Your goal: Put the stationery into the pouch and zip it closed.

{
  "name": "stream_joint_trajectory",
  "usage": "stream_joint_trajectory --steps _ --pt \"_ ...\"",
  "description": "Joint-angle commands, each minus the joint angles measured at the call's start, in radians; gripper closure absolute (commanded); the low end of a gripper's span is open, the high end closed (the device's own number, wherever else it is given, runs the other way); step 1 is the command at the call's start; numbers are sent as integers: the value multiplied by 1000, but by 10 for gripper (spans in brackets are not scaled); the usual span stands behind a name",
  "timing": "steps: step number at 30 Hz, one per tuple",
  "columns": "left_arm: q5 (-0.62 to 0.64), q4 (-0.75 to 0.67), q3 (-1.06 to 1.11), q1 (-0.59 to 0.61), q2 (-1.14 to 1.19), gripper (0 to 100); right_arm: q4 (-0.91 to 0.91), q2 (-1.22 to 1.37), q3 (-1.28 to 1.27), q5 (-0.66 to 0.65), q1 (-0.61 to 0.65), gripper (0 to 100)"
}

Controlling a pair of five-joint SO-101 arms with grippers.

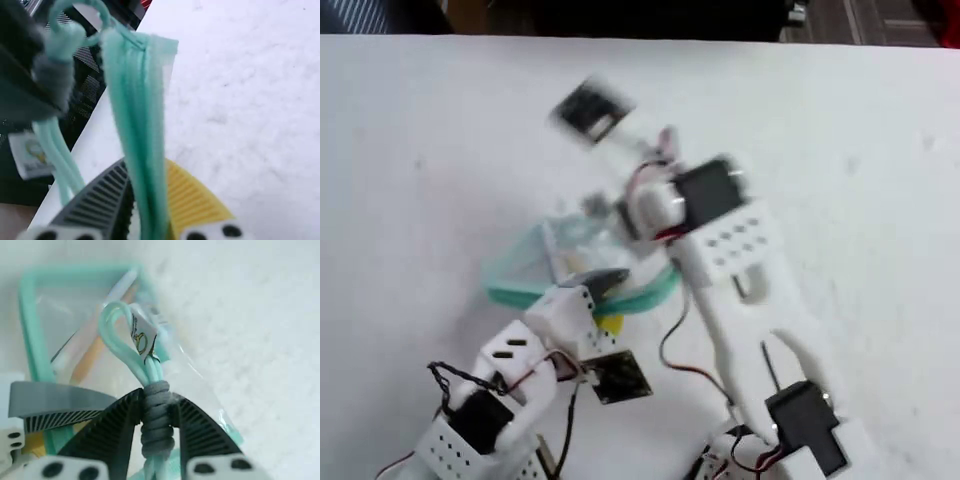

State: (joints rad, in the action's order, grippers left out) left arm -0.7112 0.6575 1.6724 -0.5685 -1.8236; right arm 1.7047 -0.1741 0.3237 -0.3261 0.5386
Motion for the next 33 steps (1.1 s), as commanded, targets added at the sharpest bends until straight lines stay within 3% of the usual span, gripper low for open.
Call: stream_joint_trajectory --steps 1,8,15,21,24,26,29,33 --pt "117 -86 -37 -1 -10 976 18 -81 118 72 -28 981" --pt "347 -199 -40 13 -10 976 16 -335 37 80 -30 981" --pt "565 -132 -160 13 -10 976 15 -647 -146 72 -73 981" --pt "646 -83 -219 13 -10 976 15 -888 -462 60 -203 981" --pt "654 -89 -219 13 -10 976 15 -1009 -641 -37 -234 974" --pt "654 -92 -219 13 -10 976 15 -1093 -750 -57 -288 903" --pt "655 -126 -216 15 -10 976 13 -1201 -793 -69 -414 719" --pt "654 -149 -215 42 -10 976 -38 -1277 -792 -233 -509 730"
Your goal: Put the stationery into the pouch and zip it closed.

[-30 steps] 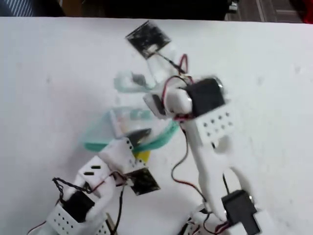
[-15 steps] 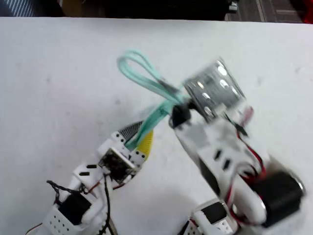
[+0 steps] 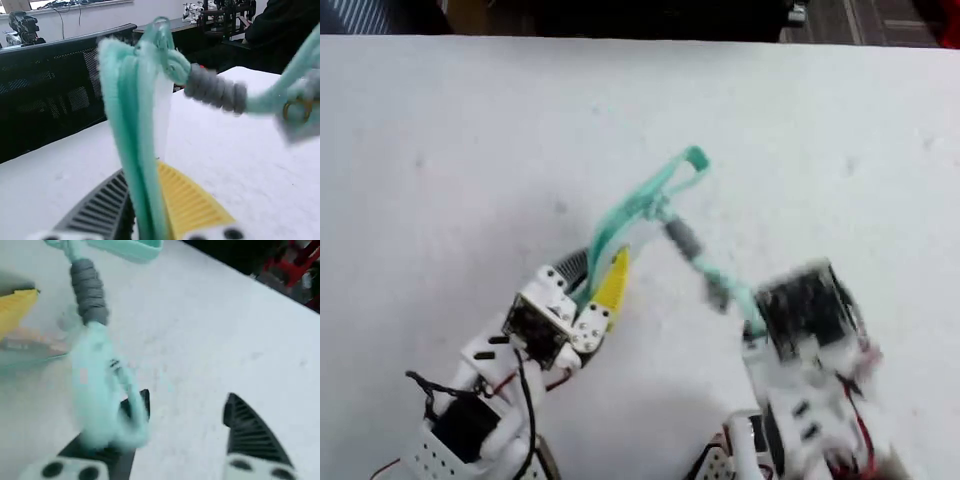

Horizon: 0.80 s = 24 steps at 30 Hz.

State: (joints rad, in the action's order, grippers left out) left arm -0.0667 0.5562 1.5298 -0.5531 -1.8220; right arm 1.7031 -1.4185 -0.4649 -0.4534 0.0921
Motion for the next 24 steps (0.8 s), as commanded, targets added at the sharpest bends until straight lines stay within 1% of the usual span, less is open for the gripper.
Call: stream_joint_trajectory --steps 1,4,8,9,11,13,15,18,19,21,22,24 --pt "9 -49 -72 36 -12 976 -58 -36 -3 -120 -82 738" --pt "9 -49 -72 62 -12 976 -127 -22 -3 -124 -114 743" --pt "9 -49 -71 124 -12 976 -206 74 -3 -118 -157 744" --pt "11 -49 -71 147 -12 976 -222 108 -3 -103 -174 744" --pt "48 -49 -71 194 -12 976 -257 174 5 -28 -197 744" --pt "95 -49 -71 213 -12 976 -259 231 43 51 -165 744" --pt "100 -43 -71 202 -12 976 -232 269 104 91 -51 744" --pt "100 -40 -55 160 -12 976 -173 315 187 92 225 744" --pt "100 -43 -46 148 -12 976 -171 326 193 91 320 744" --pt "98 -41 -32 134 -12 976 -199 349 192 63 472 744" --pt "98 -38 -32 131 -12 976 -216 366 192 38 526 745" --pt "98 -26 -34 131 -12 976 -254 410 192 11 575 756"
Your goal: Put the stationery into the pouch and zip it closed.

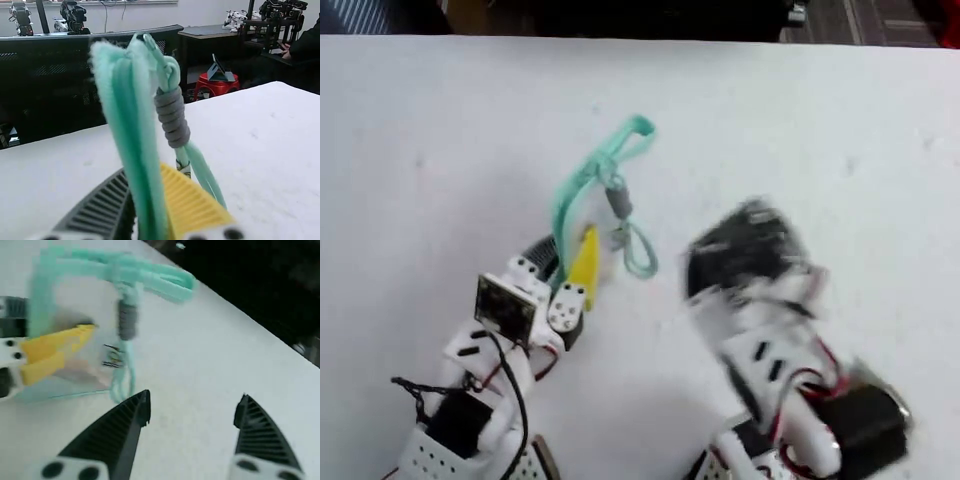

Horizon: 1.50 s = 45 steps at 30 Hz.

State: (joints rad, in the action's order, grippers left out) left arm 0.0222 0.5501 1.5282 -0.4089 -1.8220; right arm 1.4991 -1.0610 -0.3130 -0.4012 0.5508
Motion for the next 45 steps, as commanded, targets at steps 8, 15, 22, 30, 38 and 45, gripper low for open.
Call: stream_joint_trajectory --steps 8,15,22,30,38,45 --pt "9 -5 -32 -13 -12 976 -154 234 40 -44 125 800" --pt "9 17 -32 -22 -12 976 -236 252 31 -43 117 766" --pt "9 17 -32 -22 -12 976 -394 321 -60 -43 119 769" --pt "9 17 -32 -22 -12 976 -449 360 -81 -43 119 868" --pt "9 17 -32 -21 -12 976 -541 298 -118 -44 71 981" --pt "25 147 -118 -15 -12 857 -430 93 -74 -49 35 981"
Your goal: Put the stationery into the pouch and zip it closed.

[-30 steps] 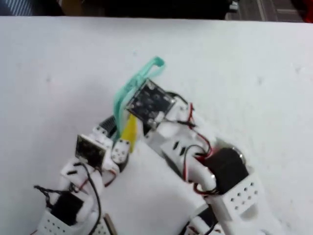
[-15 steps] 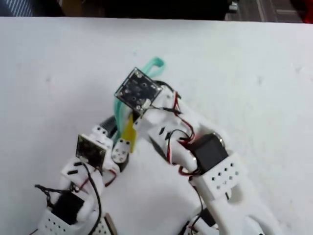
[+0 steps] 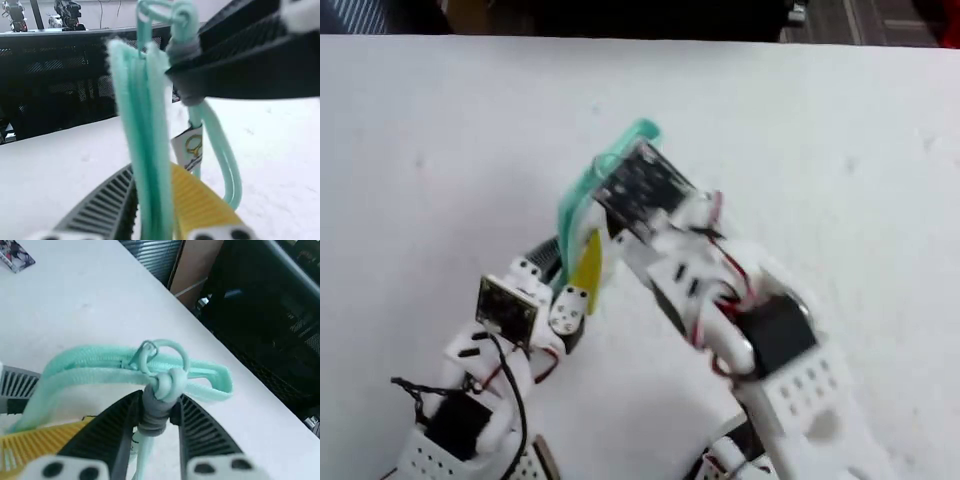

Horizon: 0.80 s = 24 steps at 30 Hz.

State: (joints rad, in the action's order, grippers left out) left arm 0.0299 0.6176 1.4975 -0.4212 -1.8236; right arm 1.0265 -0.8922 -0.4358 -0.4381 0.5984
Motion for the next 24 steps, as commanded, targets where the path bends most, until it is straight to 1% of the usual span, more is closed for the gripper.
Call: stream_joint_trajectory --steps 1,4,11,13,17,21,22,24 --pt "40 110 -106 -2 -10 844 62 -94 57 -14 -15 981" --pt "98 175 -160 -2 -10 835 128 -119 98 -14 -13 981" --pt "97 328 -305 -8 -10 838 269 -119 196 -14 -7 981" --pt "97 338 -319 -8 -10 838 300 -119 224 -14 4 981" --pt "98 333 -321 -10 -10 851 334 -117 258 -15 65 981" --pt "97 331 -321 -12 -10 990 331 -71 261 -15 88 981" --pt "97 331 -321 -12 -10 967 331 -44 262 -15 88 981" --pt "97 331 -321 -12 -10 960 328 7 262 -15 93 981"
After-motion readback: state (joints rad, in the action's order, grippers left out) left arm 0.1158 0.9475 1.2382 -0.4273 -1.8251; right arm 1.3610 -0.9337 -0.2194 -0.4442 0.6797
